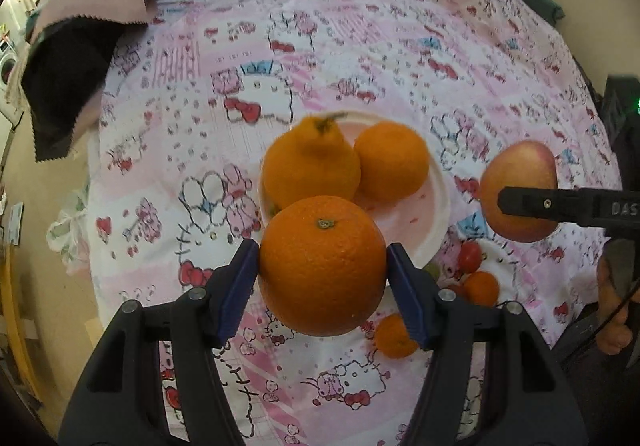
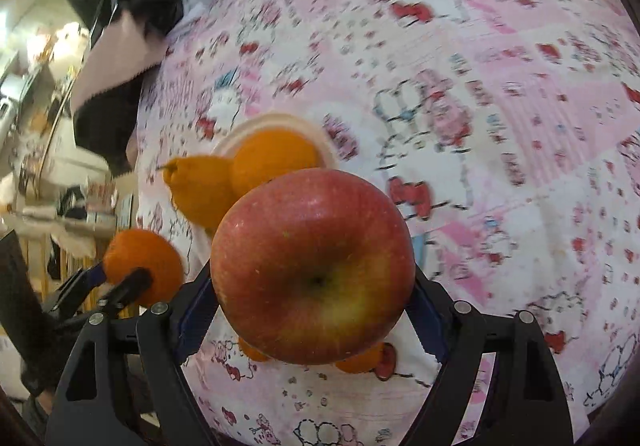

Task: Organize fruits
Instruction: 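Place the orange on the plate with the left tool while the right tool sets the apple beside it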

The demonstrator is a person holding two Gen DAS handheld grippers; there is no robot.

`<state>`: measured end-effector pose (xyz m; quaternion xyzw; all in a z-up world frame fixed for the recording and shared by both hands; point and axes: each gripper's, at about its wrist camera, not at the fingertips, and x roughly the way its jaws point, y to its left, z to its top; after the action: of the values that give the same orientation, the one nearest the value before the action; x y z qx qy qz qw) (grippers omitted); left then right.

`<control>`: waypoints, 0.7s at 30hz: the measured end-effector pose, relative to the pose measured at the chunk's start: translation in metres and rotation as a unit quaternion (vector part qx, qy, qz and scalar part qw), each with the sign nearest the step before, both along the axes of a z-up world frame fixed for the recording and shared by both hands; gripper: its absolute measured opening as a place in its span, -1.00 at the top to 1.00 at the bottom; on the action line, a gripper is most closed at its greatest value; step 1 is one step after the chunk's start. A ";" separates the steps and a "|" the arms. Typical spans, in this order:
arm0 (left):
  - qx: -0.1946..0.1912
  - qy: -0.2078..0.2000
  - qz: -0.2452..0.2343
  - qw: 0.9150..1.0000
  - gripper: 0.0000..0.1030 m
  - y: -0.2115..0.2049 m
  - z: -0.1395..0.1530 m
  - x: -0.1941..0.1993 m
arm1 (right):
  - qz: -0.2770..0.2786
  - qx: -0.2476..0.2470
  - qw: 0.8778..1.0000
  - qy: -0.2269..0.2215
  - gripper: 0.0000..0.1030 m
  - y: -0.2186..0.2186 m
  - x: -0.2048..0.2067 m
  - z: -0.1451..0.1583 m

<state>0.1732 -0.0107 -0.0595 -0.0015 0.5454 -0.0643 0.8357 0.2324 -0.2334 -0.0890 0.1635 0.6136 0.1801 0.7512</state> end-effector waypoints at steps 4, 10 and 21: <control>0.002 0.016 -0.009 1.000 -0.18 -0.005 -0.022 0.007 | 0.035 -0.006 0.999 0.014 -0.67 0.028 0.010 -0.010; -0.001 0.011 -0.018 1.000 -0.18 -0.008 -0.028 0.015 | 0.057 -0.001 0.998 0.037 -0.68 0.049 0.022 -0.030; -0.029 0.015 -0.006 0.999 -0.18 -0.003 -0.030 0.027 | 0.044 0.047 0.992 0.105 -0.68 0.060 0.034 -0.056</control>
<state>0.1997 -0.0139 -0.0899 -0.0238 0.5559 -0.0851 0.8266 0.2664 -0.1738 -0.1449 0.1899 0.6861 0.2235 0.6658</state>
